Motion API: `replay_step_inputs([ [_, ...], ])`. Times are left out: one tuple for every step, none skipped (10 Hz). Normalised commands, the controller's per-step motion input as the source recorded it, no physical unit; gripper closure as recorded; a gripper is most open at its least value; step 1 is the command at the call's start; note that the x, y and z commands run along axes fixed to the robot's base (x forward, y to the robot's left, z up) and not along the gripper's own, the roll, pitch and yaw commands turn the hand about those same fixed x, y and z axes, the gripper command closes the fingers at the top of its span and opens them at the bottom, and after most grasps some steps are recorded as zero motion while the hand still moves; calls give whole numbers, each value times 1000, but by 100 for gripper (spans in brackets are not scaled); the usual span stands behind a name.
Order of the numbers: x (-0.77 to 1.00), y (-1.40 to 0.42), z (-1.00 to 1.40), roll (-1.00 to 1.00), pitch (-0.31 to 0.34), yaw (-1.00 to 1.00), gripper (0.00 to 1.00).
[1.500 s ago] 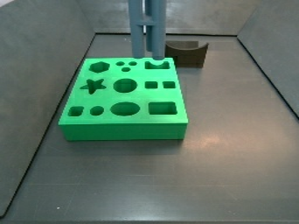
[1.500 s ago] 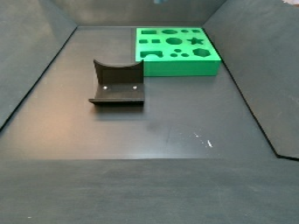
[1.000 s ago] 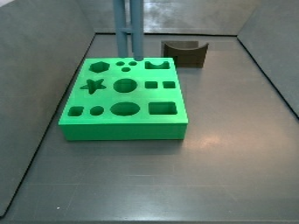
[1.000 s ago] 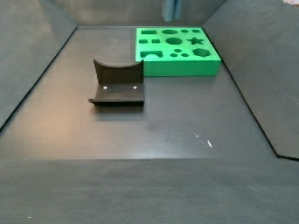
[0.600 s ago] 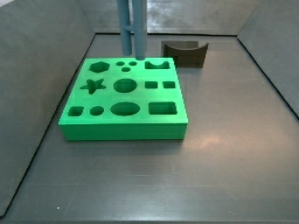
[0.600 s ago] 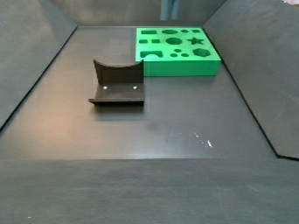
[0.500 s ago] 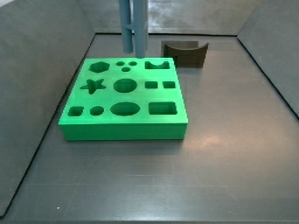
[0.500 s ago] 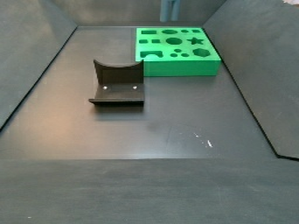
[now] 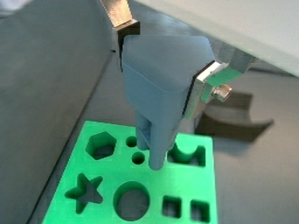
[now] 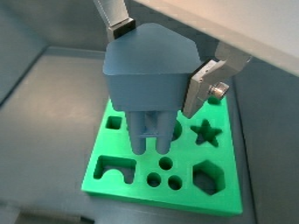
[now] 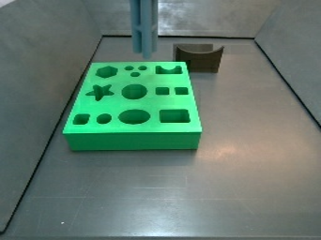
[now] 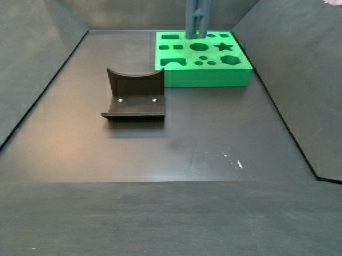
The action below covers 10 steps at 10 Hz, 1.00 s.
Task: Insert the 3 prong object.
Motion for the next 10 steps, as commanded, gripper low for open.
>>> replay_step_inputs([
  [0, 0, -397, 0, -1, -1000, 100],
  [-86, 11, -397, 0, -14, -1000, 100],
  [-260, 420, -403, 0, -4, -597, 100],
  [-134, 466, -260, 93, -20, -11, 100],
  [-3, 406, -269, 47, -23, 0, 100],
  [0, 323, -266, 13, -27, 0, 100],
  [-6, 9, -317, 0, -70, 311, 100],
  [0, 0, -254, 0, -50, 440, 100],
  [-286, -154, -103, -24, -83, 209, 100],
  [-163, -83, -89, 0, -56, 283, 100],
])
